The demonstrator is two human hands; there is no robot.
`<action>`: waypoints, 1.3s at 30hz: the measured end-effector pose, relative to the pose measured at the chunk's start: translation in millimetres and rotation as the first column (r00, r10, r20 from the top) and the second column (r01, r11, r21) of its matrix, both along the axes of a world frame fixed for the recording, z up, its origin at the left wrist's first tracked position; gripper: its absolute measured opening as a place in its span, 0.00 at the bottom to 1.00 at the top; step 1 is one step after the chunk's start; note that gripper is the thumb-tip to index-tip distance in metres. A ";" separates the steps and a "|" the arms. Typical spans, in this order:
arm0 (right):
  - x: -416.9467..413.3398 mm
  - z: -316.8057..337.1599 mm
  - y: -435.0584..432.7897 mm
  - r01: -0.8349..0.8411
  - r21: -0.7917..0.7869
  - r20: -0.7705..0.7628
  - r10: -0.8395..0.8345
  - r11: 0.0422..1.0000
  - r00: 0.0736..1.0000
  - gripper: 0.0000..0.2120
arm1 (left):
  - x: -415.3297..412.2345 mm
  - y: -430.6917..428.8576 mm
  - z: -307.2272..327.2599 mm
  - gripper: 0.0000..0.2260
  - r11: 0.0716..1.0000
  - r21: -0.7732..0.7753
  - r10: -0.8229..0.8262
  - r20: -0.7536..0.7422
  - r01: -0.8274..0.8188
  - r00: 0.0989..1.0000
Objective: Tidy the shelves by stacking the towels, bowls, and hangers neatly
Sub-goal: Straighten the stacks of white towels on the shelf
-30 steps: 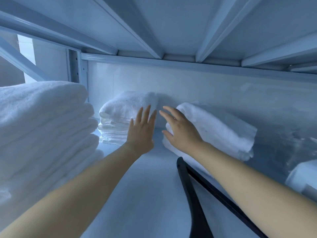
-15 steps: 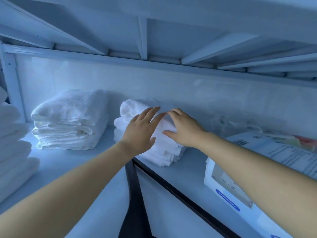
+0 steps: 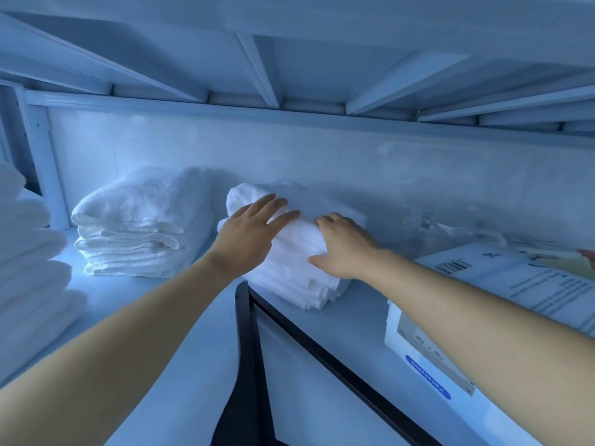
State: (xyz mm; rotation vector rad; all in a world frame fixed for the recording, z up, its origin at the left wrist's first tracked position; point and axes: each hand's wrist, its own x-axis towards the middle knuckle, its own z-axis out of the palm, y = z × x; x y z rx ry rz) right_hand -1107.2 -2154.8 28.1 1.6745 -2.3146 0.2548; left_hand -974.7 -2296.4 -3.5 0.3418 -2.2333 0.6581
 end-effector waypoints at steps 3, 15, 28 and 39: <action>9.2 -7.5 -11.6 0.024 -0.085 -0.032 -0.027 0.996 0.999 0.26 | 6.8 -14.8 10.1 0.34 0.998 0.015 0.053 0.022 -0.054 0.998; 12.8 -25.0 -35.2 0.040 -0.237 -0.122 -0.070 0.971 0.990 0.26 | 10.3 -51.4 9.6 0.44 0.991 -0.059 0.130 0.180 -0.121 0.975; 7.7 -35.5 -31.3 -0.007 -0.333 -0.134 -0.040 0.943 0.990 0.23 | 19.7 -73.2 18.0 0.39 0.998 0.053 -0.054 0.159 0.046 0.986; 8.6 -23.5 -43.3 0.020 -0.317 -0.110 -0.058 0.948 0.992 0.15 | -7.0 -51.3 36.1 0.32 0.964 0.124 0.221 0.118 -0.236 0.968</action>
